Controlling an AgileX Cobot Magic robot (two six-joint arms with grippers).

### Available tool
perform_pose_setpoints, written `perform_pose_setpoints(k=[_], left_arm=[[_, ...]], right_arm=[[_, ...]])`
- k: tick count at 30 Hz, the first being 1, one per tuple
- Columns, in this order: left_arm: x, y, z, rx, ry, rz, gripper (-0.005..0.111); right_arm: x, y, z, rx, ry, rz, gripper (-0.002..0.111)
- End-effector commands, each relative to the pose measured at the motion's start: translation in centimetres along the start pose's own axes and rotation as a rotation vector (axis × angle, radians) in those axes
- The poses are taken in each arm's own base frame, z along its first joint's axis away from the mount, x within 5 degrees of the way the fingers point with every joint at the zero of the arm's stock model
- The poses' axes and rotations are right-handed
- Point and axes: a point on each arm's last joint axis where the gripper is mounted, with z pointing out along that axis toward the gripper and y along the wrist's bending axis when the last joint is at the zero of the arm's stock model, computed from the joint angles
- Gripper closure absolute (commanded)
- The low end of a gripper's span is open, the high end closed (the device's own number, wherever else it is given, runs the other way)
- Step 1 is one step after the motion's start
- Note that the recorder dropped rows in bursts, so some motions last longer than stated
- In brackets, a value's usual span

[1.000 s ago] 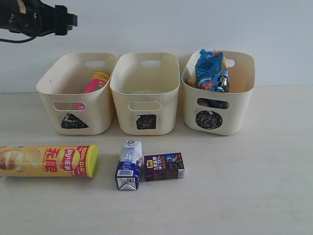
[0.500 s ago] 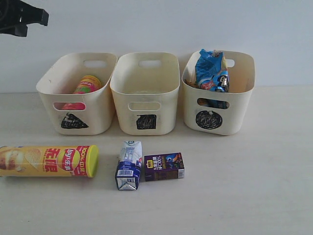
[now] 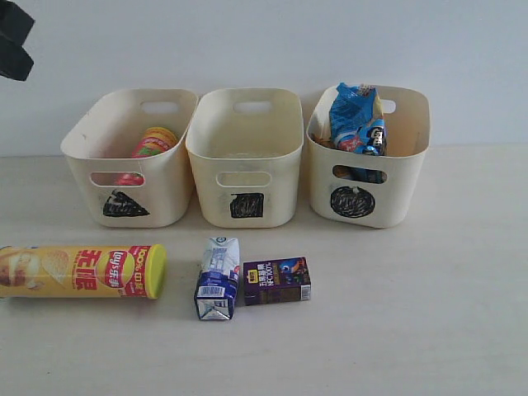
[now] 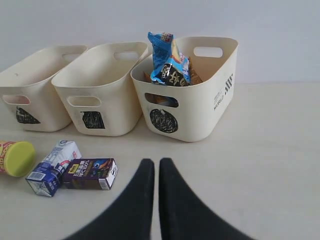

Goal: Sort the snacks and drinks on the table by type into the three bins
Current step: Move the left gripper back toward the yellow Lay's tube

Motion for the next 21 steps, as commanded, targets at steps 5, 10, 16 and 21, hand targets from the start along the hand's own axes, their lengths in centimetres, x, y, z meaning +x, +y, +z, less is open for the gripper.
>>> perform_pose_setpoints(k=[5, 10, 16, 21], left_arm=[[4.1, -2.1, -1.1, 0.170, 0.115, 0.288, 0.102], [6.8, -2.4, 0.7, 0.225, 0.190, 0.447, 0.102], [8.7, -2.6, 2.2, 0.282, 0.249, 0.570, 0.102], [9.5, -2.8, 2.8, 0.316, 0.266, 0.653, 0.102]], right_arm=[[0.1, 0.0, 0.1, -0.001, 0.004, 0.000, 0.107], [0.1, 0.0, 0.1, -0.001, 0.004, 0.000, 0.107], [0.1, 0.0, 0.1, -0.001, 0.004, 0.000, 0.107], [0.1, 0.0, 0.1, -0.001, 0.004, 0.000, 0.107]])
